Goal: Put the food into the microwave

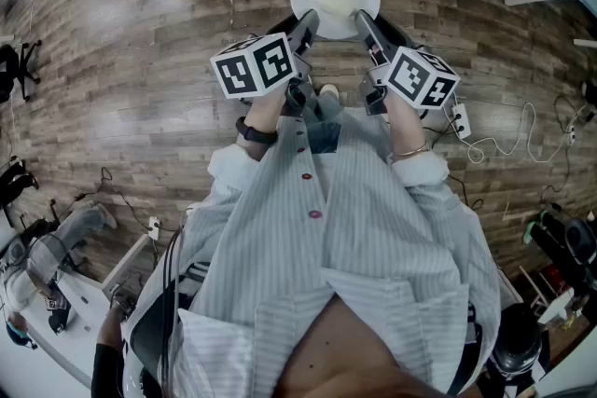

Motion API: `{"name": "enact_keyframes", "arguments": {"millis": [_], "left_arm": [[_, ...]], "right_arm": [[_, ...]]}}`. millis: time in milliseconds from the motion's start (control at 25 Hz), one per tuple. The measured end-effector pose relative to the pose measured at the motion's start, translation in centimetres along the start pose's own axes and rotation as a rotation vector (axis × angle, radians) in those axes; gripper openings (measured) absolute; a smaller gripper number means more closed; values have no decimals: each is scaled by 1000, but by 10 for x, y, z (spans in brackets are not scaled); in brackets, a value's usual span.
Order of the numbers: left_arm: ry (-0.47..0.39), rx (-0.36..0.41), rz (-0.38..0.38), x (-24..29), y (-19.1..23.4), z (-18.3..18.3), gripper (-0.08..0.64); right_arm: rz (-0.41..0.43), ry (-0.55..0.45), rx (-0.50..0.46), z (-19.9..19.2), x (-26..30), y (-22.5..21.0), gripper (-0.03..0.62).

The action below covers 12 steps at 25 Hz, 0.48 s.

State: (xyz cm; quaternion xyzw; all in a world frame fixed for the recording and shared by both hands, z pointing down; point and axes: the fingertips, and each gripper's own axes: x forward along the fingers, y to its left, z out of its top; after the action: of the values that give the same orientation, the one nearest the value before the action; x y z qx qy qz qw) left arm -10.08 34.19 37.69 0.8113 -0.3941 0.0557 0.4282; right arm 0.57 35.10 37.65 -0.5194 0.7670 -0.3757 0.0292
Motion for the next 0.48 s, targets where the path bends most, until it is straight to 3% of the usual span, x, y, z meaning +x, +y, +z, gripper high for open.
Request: {"name": "enact_keyframes", "arguments": {"millis": [480], "left_arm": [[-16, 10, 0, 5, -16, -19, 95]], "right_arm": [[7, -4, 1, -2, -20, -15, 115]]}}
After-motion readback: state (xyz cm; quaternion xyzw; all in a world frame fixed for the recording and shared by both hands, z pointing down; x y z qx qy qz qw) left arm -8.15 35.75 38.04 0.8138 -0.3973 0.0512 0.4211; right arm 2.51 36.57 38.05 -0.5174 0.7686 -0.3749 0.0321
